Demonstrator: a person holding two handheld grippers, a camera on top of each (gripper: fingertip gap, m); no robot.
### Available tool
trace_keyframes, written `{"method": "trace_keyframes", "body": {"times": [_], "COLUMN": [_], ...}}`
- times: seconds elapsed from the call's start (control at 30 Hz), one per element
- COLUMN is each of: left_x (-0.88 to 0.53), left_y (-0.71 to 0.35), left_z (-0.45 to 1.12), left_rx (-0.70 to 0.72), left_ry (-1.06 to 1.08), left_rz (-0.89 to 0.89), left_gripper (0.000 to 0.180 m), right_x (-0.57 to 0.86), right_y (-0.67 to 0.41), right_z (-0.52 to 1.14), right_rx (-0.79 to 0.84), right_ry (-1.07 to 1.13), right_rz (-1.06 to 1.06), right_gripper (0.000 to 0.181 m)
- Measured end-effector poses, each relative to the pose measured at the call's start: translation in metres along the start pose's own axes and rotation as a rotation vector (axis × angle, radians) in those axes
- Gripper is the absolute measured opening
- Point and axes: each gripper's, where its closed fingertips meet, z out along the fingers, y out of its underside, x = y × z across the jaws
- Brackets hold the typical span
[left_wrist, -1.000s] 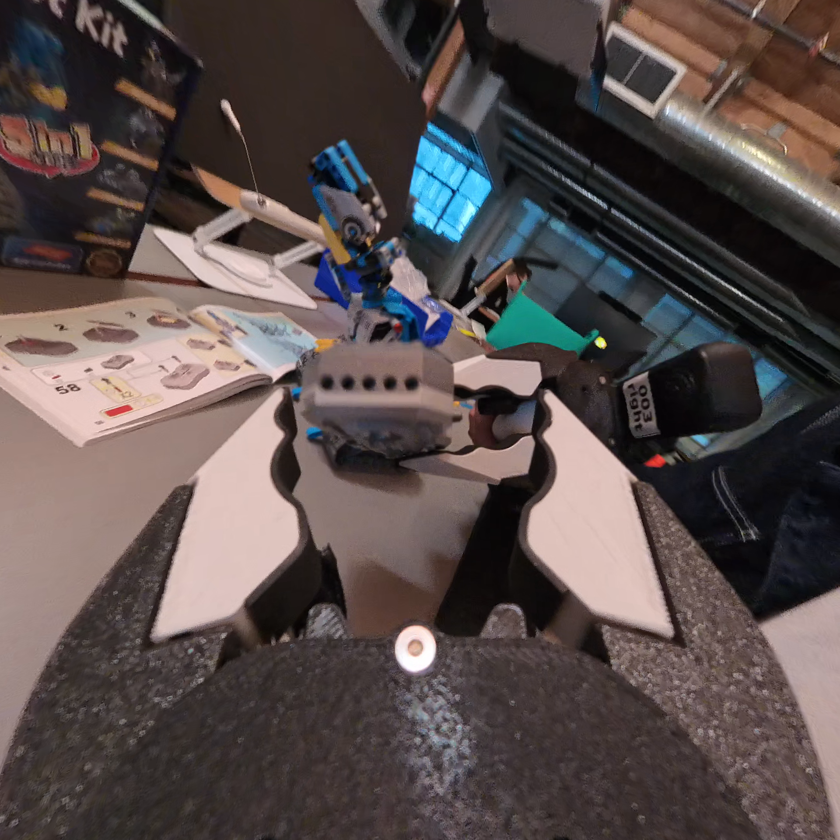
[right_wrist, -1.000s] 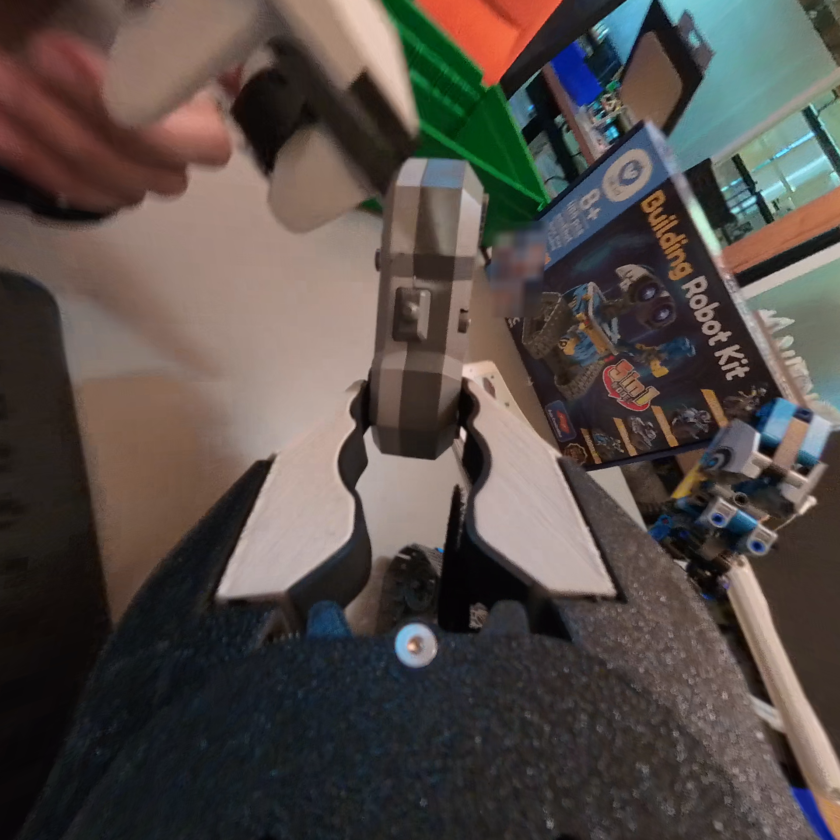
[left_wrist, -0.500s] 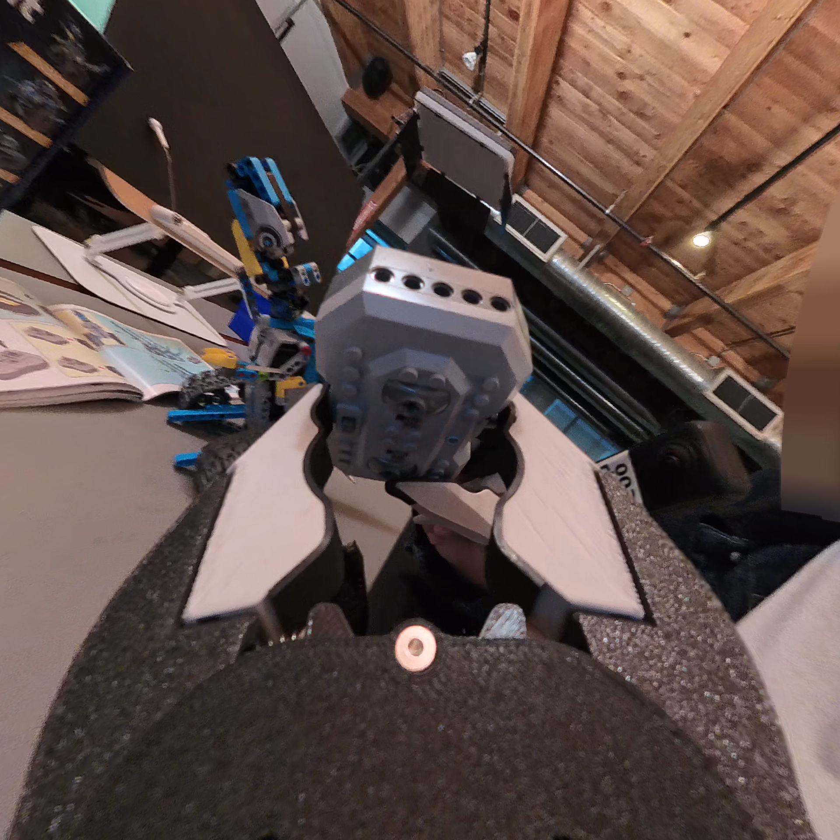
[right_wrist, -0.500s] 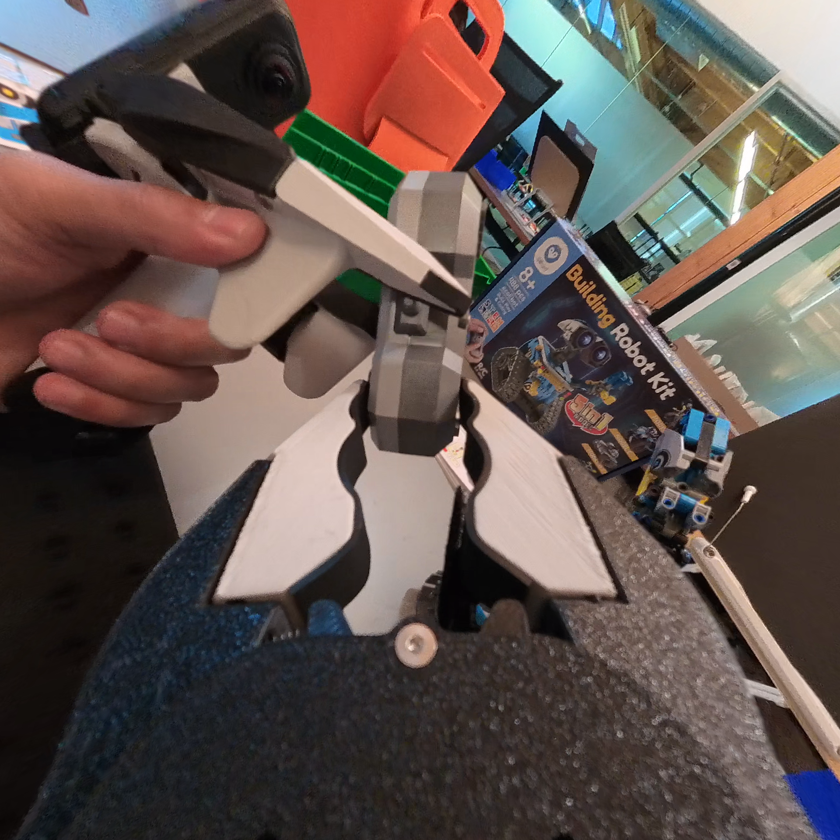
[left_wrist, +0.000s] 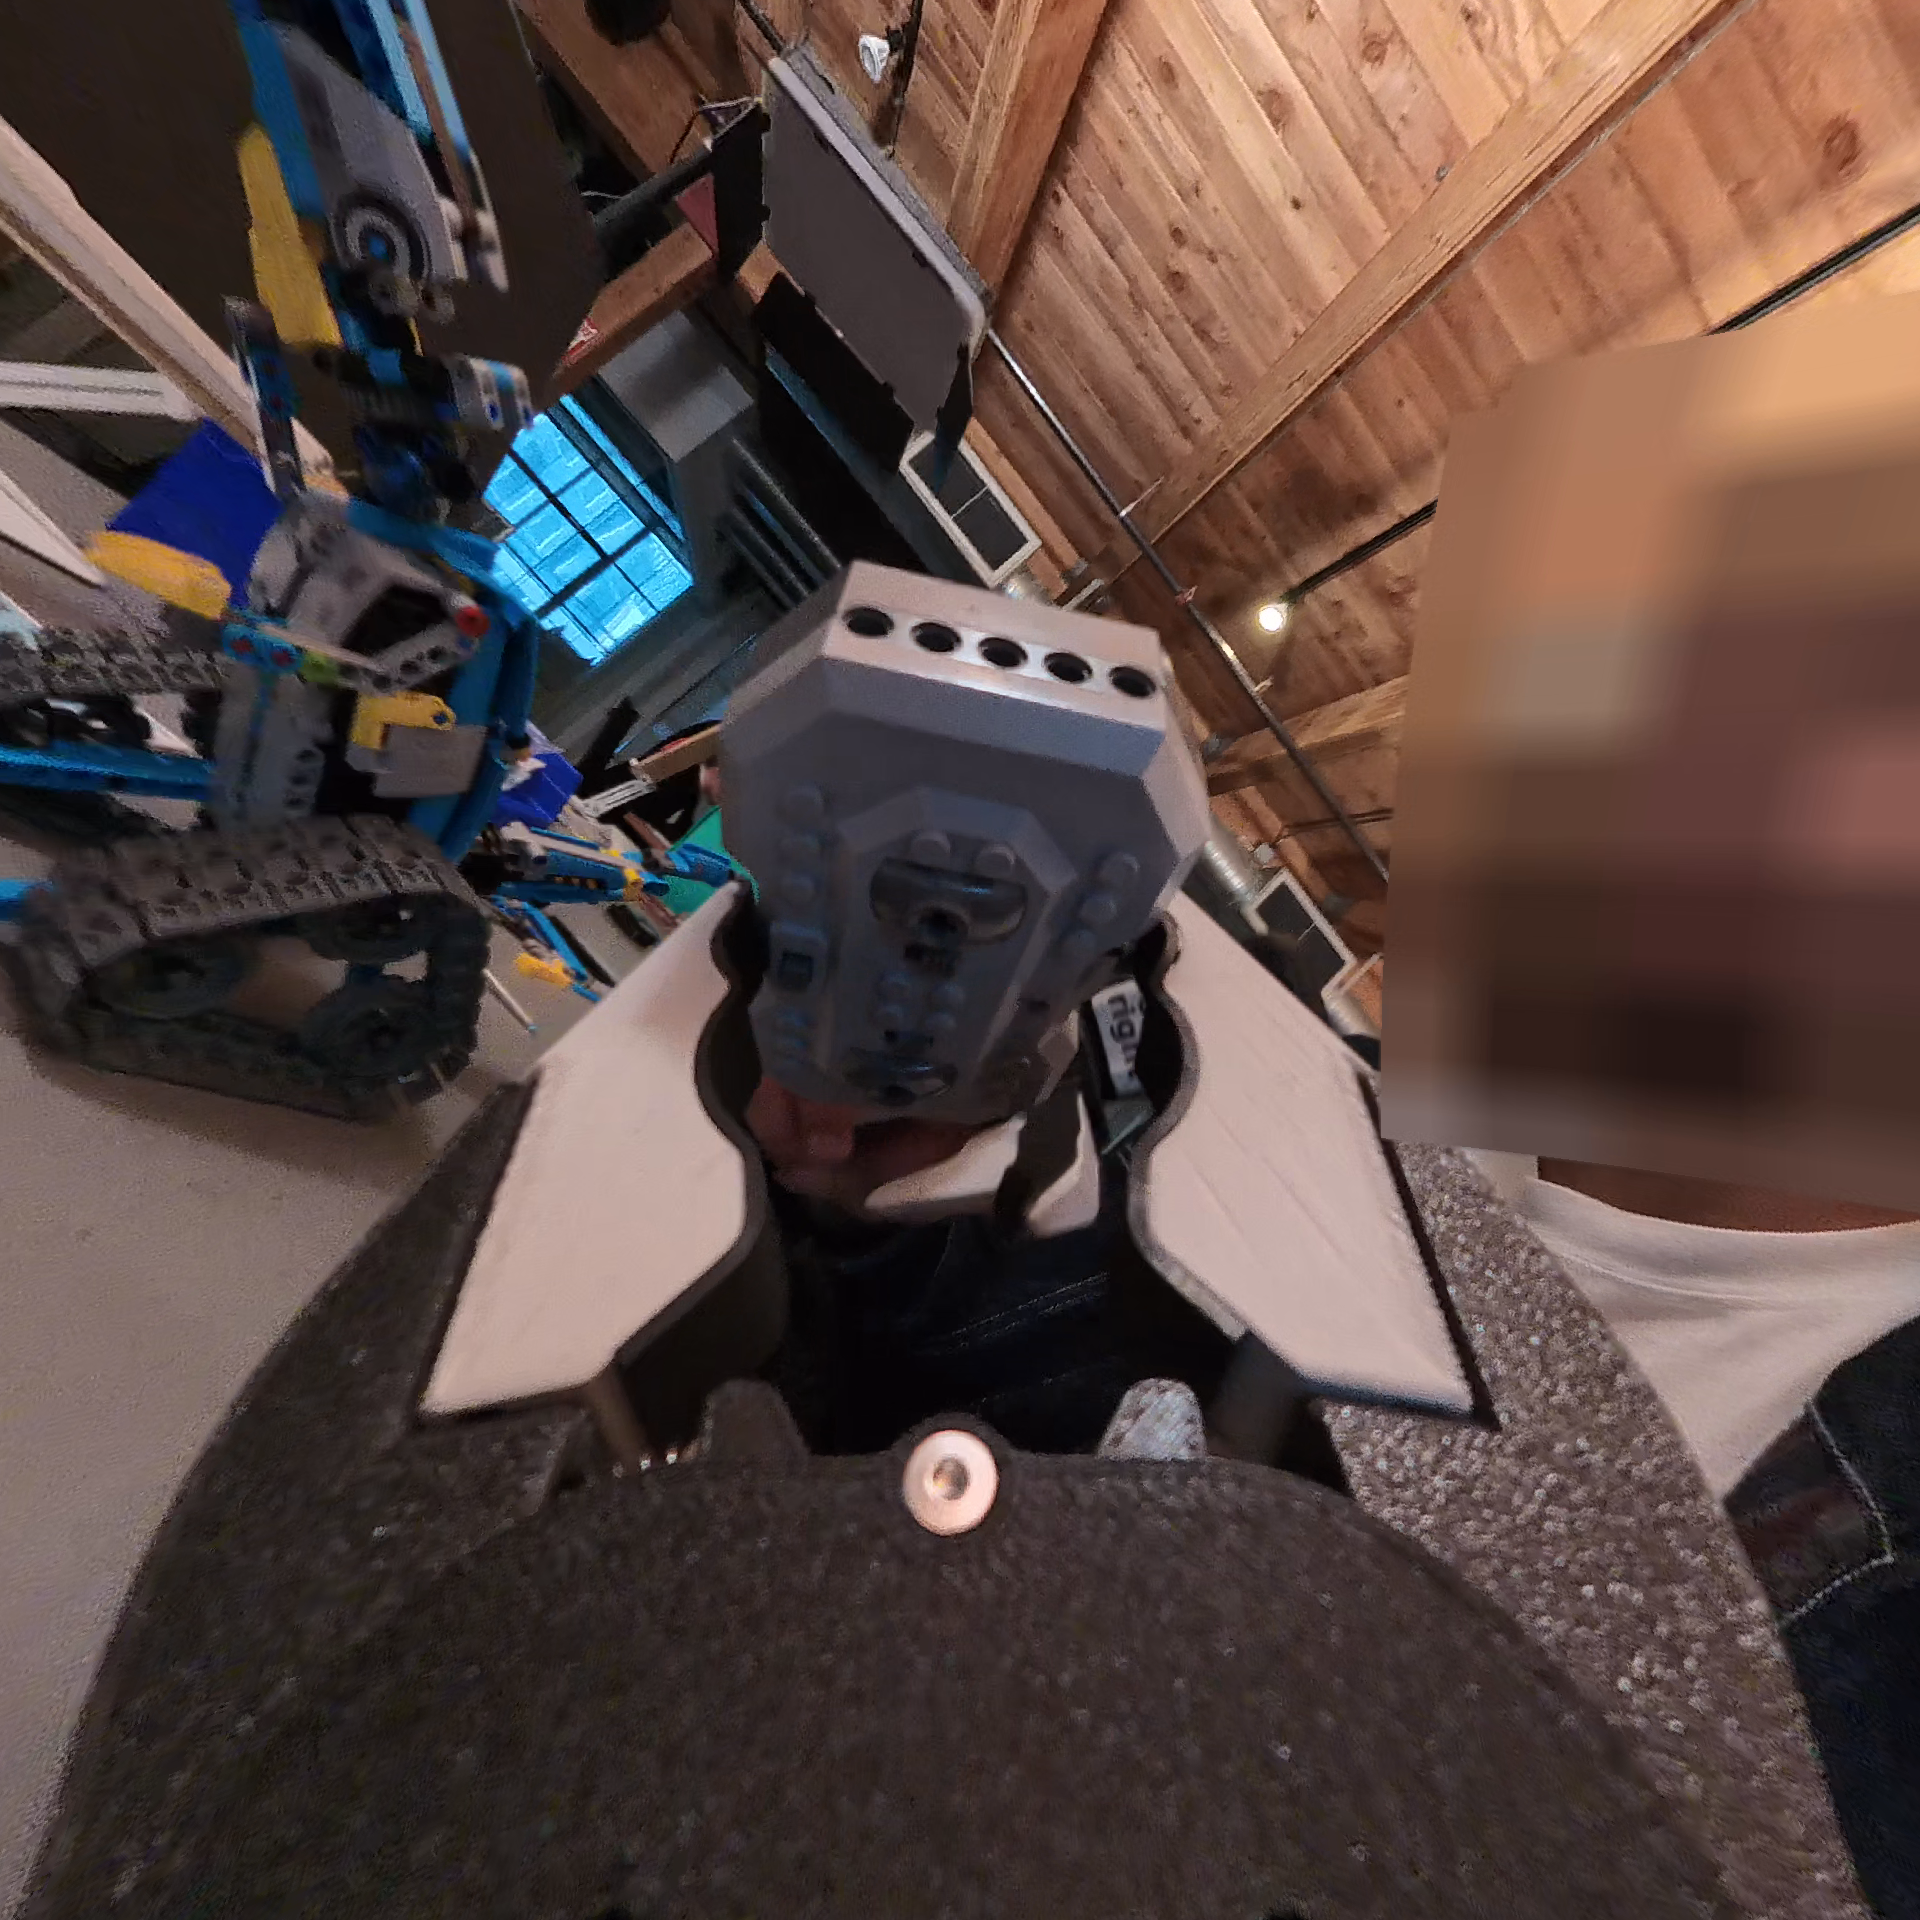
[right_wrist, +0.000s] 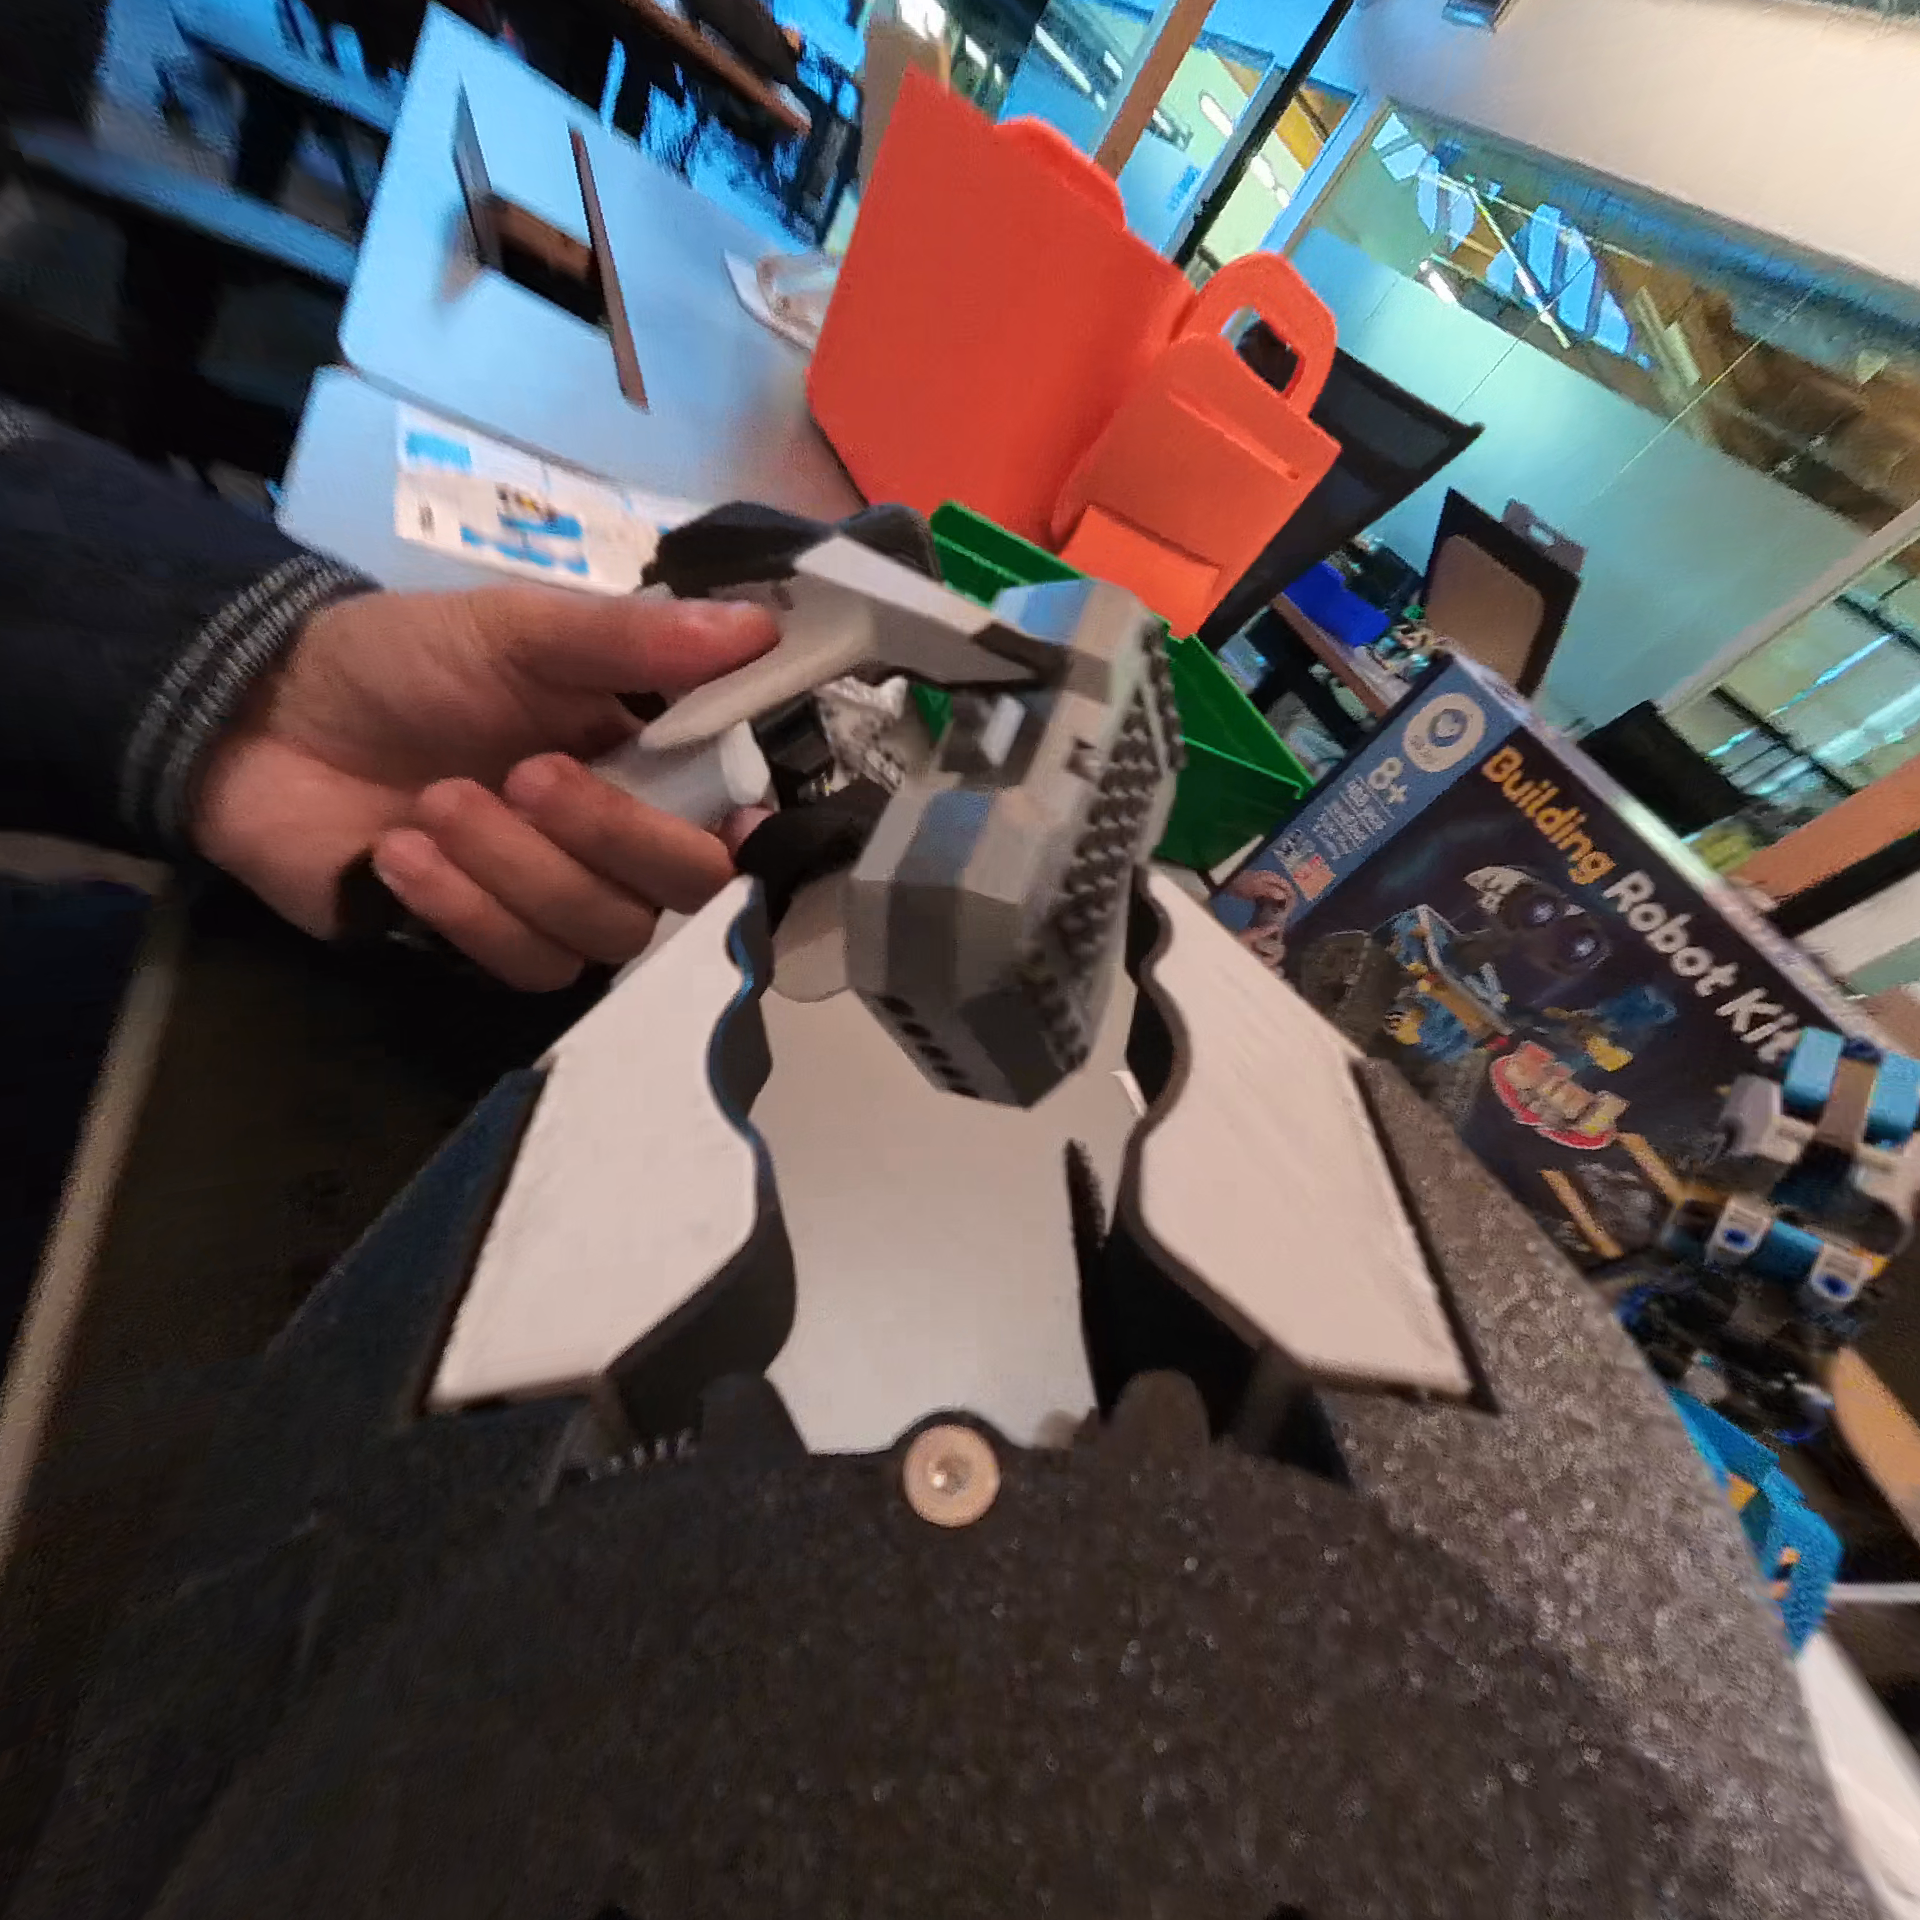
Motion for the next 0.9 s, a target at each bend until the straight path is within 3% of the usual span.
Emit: {"method": "trace_keyframes", "body": {"times": [0.13,0.33,0.57,0.8,0.9], "left_x": [-0.002,0.007,0.008,0.014,0.017], "left_y": [0.004,0.000,-0.007,0.004,-0.001], "left_z": [0.004,0.002,-0.003,0.005,0.010], "left_rx": [0.020,-0.020,0.062,0.009,0.075], "left_ry": [0.041,0.001,0.065,0.092,0.135], "left_rz": [-0.066,0.078,0.001,0.018,-0.005], "left_gripper": [0.071,0.074,0.073,0.071,0.070], "right_x": [0.011,0.011,0.008,0.008,0.012], "right_y": [0.008,-0.001,-0.001,-0.009,-0.012], "right_z": [0.000,-0.005,-0.001,-0.005,-0.006], "right_rx": [-0.022,0.012,-0.024,0.001,-0.006], "right_ry": [0.173,0.160,0.223,0.262,0.326], "right_rz": [-0.168,-0.177,-0.287,-0.302,-0.327], "right_gripper": [0.043,0.040,0.040,0.039,0.039]}}
